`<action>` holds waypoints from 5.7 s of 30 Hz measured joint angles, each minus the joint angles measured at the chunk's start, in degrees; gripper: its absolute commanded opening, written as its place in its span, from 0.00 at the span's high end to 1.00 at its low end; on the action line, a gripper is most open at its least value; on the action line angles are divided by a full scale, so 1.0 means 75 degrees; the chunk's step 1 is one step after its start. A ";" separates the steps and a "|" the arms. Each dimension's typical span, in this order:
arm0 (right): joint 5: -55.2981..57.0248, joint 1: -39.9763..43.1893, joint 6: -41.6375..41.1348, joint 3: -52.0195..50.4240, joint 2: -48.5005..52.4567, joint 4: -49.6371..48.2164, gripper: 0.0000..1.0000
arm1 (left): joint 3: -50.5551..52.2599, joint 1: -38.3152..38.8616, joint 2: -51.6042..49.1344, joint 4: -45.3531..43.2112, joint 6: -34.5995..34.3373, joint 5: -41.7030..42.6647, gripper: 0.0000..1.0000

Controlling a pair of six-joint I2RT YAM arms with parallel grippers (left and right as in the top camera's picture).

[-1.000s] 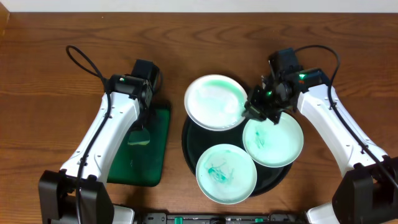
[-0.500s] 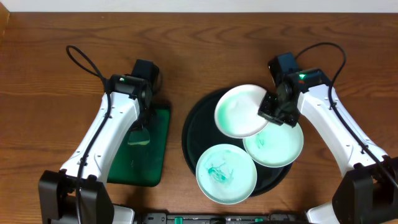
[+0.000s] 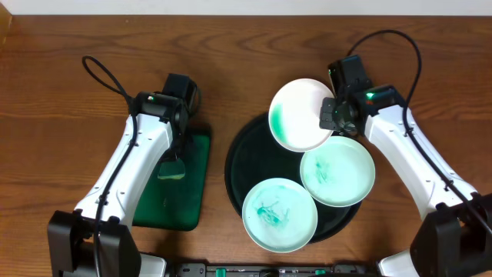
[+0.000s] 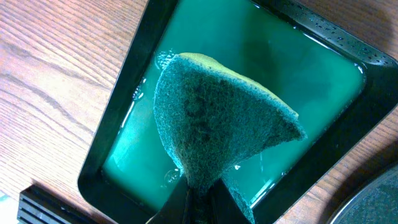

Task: Clean dirty plates on tray and stack at the side
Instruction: 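Lift and tilt the scrubbed plate with the right gripper toward the right, then swing the held white plate over the black tray toward the right, then place the white plate on the table at the right side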

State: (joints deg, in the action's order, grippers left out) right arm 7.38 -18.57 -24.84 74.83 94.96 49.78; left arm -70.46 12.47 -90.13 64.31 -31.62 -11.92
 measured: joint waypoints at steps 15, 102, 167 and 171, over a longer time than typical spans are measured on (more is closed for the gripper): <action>0.0755 -0.0813 0.1871 0.0000 -0.1227 -0.0012 0.99 | 0.0000 0.0000 0.0000 -0.0029 0.0000 0.0003 0.93; 0.7583 -0.5126 0.3080 0.0000 -0.1227 0.1151 0.99 | 0.0000 0.0000 0.0000 -0.0119 0.0029 0.0172 0.93; -0.2509 0.7329 0.0688 0.0860 0.0720 0.0367 0.01 | 0.0000 0.0000 0.0000 -0.0152 0.0082 0.0175 0.93; -0.2713 0.6863 0.0679 0.1212 -0.0793 0.1055 0.02 | 0.0000 0.0000 0.0000 -0.0152 0.0082 0.0175 0.93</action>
State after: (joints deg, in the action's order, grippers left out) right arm -12.97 32.91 -19.75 83.92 89.01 57.69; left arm -70.46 12.47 -90.13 63.18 -31.00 -10.61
